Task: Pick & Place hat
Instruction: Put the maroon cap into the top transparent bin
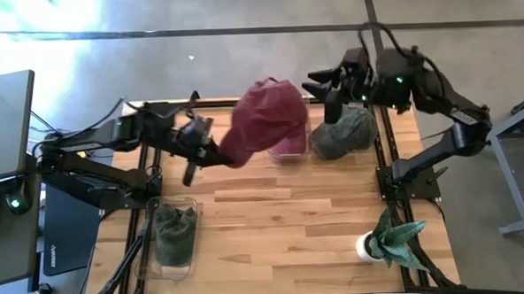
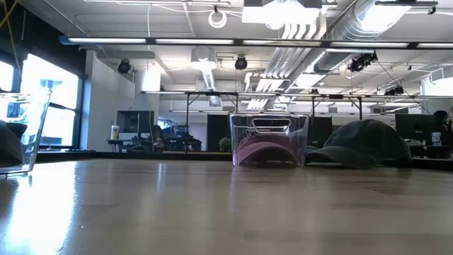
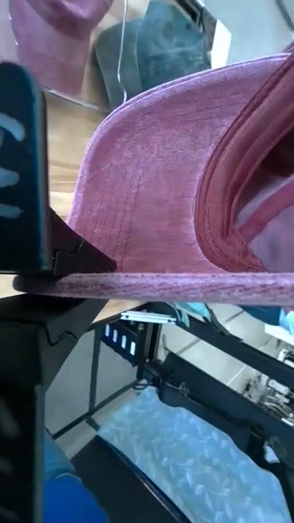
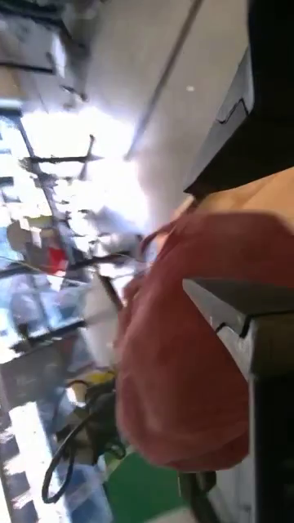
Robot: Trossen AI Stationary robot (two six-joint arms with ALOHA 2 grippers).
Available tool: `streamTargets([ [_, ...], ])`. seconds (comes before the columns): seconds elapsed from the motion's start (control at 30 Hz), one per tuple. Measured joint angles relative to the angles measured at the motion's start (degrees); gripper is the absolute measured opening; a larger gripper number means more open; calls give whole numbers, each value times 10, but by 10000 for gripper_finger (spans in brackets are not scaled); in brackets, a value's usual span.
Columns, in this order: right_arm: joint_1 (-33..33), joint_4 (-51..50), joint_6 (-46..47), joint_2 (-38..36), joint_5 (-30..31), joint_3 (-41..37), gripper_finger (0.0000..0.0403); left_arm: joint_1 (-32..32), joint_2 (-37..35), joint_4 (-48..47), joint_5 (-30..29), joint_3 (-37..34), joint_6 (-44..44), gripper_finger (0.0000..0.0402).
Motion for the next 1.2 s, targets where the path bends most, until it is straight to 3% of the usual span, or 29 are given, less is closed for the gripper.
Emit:
streamTargets([
  [0.2,-29,-148,10,67,-175,73,110,1,48,27,30,0,-8,4],
  [0.47,-28,-126,-37,95,-502,41,37,1,77,45,127,-1,9,4],
  [0.57,-28,-100,-82,98,-582,33,20,-1,91,55,181,2,24,4],
  [0.7,-33,-64,-74,91,-592,34,14,-19,95,55,192,-1,49,3],
  [0.8,-53,-68,-46,80,-583,34,32,-37,91,71,171,1,66,3],
  [1.0,-102,-71,-63,42,-578,34,125,-49,93,78,98,0,60,2],
  [1.2,-82,-90,-209,-18,-496,34,209,-47,93,78,39,0,35,1],
])
